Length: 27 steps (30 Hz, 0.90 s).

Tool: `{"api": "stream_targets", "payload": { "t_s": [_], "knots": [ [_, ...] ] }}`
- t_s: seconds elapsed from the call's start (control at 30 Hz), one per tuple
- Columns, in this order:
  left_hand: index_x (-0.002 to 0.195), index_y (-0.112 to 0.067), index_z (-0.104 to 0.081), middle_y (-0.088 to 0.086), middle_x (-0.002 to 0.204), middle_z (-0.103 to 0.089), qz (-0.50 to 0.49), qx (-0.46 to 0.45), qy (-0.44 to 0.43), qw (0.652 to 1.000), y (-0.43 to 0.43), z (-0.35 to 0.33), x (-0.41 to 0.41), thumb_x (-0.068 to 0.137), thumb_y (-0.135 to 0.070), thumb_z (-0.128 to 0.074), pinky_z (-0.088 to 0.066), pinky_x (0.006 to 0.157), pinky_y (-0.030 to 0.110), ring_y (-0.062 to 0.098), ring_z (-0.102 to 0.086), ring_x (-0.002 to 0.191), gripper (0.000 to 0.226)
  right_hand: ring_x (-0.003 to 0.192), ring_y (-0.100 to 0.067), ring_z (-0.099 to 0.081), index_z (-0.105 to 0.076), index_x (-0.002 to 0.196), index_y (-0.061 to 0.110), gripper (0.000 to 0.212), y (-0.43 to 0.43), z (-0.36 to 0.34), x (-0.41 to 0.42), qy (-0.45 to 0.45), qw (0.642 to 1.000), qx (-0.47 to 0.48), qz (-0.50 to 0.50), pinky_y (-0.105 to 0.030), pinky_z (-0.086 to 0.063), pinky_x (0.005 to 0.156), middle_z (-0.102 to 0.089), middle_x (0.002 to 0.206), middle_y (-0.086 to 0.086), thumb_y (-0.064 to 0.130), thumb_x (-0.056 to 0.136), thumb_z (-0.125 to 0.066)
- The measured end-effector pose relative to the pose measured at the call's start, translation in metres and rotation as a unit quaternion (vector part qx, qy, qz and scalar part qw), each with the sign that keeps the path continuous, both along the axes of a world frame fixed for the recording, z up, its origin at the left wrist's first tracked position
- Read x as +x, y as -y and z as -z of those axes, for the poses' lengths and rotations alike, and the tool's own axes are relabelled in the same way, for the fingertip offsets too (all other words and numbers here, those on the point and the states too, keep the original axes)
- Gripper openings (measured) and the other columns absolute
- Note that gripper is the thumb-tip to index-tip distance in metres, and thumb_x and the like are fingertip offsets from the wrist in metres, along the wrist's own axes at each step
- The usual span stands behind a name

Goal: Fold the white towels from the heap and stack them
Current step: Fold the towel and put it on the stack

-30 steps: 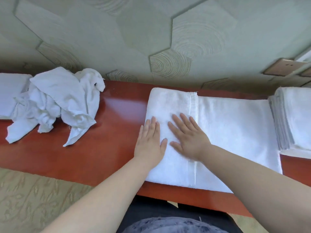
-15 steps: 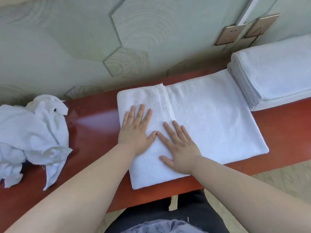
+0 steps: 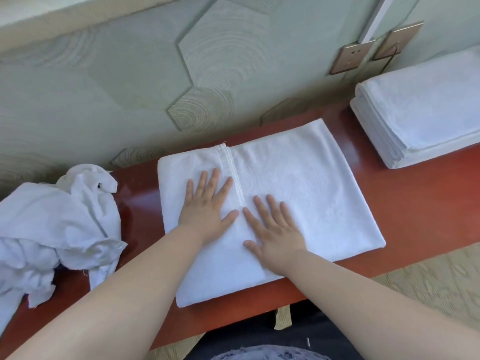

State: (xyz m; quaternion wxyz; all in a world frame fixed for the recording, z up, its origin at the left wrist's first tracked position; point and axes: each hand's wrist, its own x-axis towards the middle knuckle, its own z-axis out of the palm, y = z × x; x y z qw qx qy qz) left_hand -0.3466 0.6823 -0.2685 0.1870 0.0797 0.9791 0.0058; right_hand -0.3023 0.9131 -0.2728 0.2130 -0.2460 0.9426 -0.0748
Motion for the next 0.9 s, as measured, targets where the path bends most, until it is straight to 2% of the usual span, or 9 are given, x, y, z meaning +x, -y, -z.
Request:
{"api": "stream_targets", "payload": {
  "t_s": [0.07,0.2,0.37,0.53,0.6,0.67,0.73,0.8,0.9],
  "knots": [
    [0.161,-0.042,0.019,0.001,0.168,0.034,0.008,-0.006,0.009,1.0,-0.039,0.001,-0.014,0.092,-0.077,-0.015,0.015,0.12,0.068,0.032,0.033,0.153,0.084,0.152,-0.024,0.034,0.01,0.162,0.04,0.075,-0.037,0.003,-0.007,-0.016,0.997,0.041,0.059,-0.051,0.014,0.125,0.026,0.169,0.004,0.073,0.098,-0.011],
    [0.163,-0.035,0.018,-0.002,0.169,0.032,0.034,-0.028,0.018,0.999,-0.097,0.001,-0.047,0.095,-0.076,-0.013,0.011,0.114,0.075,0.028,0.027,0.156,0.084,0.155,-0.025,0.028,0.008,0.163,0.039,0.073,-0.098,0.004,-0.027,-0.035,0.985,0.073,0.15,-0.053,0.01,0.126,0.023,0.17,0.003,0.071,0.1,-0.011],
    [0.157,-0.047,0.026,-0.007,0.168,0.033,-0.043,-0.04,0.05,0.997,-0.121,0.003,-0.107,0.084,-0.09,-0.008,0.01,0.111,0.08,0.032,0.025,0.157,0.091,0.156,-0.024,0.023,-0.003,0.165,0.035,0.073,-0.144,0.008,-0.045,-0.033,0.995,0.041,0.085,-0.05,0.006,0.127,0.016,0.172,0.002,0.069,0.101,-0.015],
    [0.158,-0.047,0.021,-0.008,0.17,0.026,-0.129,-0.076,0.095,0.984,-0.152,-0.004,-0.173,0.089,-0.086,-0.008,0.003,0.111,0.083,0.033,0.02,0.158,0.085,0.156,-0.024,0.025,-0.002,0.165,0.032,0.072,-0.173,0.004,-0.054,-0.019,0.993,0.025,0.117,-0.051,0.006,0.128,0.015,0.172,-0.001,0.065,0.102,-0.014],
    [0.16,-0.044,0.02,-0.004,0.171,0.027,-0.102,-0.042,0.064,0.992,-0.185,-0.012,-0.185,0.098,-0.076,-0.015,0.003,0.115,0.08,0.033,0.019,0.158,0.078,0.156,-0.025,0.024,-0.003,0.165,0.031,0.072,-0.184,0.0,-0.051,-0.004,0.994,0.012,0.111,-0.052,0.003,0.128,0.016,0.172,-0.003,0.063,0.102,-0.016],
    [0.161,-0.042,0.019,-0.004,0.171,0.026,0.001,0.007,0.04,0.999,-0.225,-0.015,-0.185,0.103,-0.067,-0.019,0.004,0.12,0.073,0.028,0.018,0.159,0.073,0.157,-0.026,0.02,-0.007,0.165,0.031,0.072,-0.199,0.0,-0.041,-0.001,0.996,0.001,0.086,-0.054,-0.003,0.128,0.012,0.173,-0.004,0.062,0.102,-0.02],
    [0.161,-0.046,0.016,-0.006,0.17,0.028,0.066,0.008,0.069,0.995,-0.254,-0.007,-0.184,0.106,-0.063,-0.017,0.004,0.121,0.071,0.025,0.021,0.158,0.066,0.158,-0.028,0.014,-0.013,0.165,0.031,0.071,-0.215,0.003,-0.03,-0.004,0.999,-0.009,0.046,-0.055,-0.006,0.126,0.007,0.173,-0.006,0.062,0.102,-0.025],
    [0.16,-0.05,0.012,-0.007,0.171,0.026,0.014,0.007,0.078,0.997,-0.266,0.003,-0.194,0.107,-0.059,-0.013,0.006,0.121,0.071,0.028,0.02,0.158,0.059,0.159,-0.03,0.011,-0.013,0.165,0.032,0.07,-0.229,0.008,-0.022,-0.007,1.0,-0.015,0.024,-0.052,-0.002,0.125,0.007,0.173,-0.005,0.06,0.103,-0.029],
    [0.16,-0.05,0.01,-0.002,0.173,0.018,-0.027,0.005,0.091,0.996,-0.273,0.003,-0.223,0.108,-0.056,-0.014,0.0,0.122,0.069,0.031,0.012,0.16,0.058,0.159,-0.028,0.009,0.001,0.164,0.028,0.075,-0.24,0.007,-0.016,-0.008,0.997,-0.042,0.071,-0.045,-0.003,0.128,0.012,0.173,-0.005,0.058,0.103,-0.029]
  ]
}}
